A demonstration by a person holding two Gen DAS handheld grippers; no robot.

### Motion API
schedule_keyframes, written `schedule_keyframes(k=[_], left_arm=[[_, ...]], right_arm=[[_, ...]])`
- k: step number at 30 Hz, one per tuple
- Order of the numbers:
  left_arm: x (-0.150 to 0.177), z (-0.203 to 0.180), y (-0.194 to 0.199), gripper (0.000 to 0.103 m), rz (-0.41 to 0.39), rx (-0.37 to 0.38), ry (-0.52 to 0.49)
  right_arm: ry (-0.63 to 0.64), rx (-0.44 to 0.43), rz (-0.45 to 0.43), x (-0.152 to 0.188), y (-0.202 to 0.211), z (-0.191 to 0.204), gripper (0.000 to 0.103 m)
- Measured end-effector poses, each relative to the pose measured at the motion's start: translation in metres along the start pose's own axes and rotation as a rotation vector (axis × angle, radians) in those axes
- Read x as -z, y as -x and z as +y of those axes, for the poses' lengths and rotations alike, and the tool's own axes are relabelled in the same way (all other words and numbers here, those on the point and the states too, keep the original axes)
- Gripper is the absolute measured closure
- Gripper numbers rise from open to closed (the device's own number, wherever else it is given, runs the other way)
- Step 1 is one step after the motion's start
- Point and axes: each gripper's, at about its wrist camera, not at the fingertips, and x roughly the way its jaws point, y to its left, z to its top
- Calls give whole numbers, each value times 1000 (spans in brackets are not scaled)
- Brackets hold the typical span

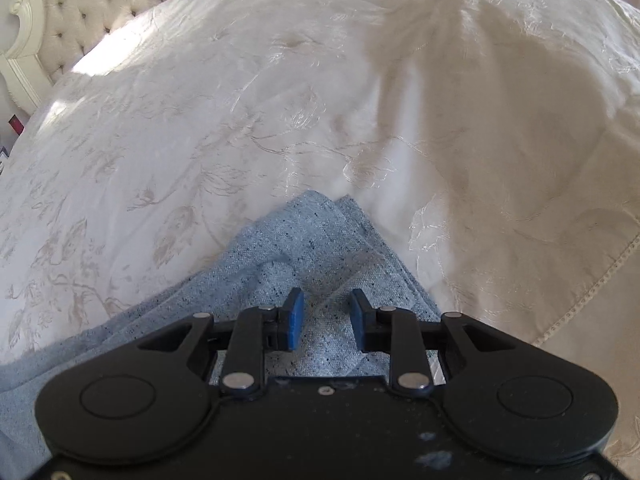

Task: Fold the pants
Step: 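Open both tools to release the folded sweatpants onto the bed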

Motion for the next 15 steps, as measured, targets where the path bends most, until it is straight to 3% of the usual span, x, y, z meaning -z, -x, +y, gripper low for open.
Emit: schedule_keyframes(k=[7, 15], left_arm=[[57, -43, 66, 72, 71, 221, -120], [113, -81, 105, 72, 165, 325, -231]], right_arm=[[-63, 56, 3, 28, 31, -35, 75], [-111, 38, 19, 24, 9, -42, 76]])
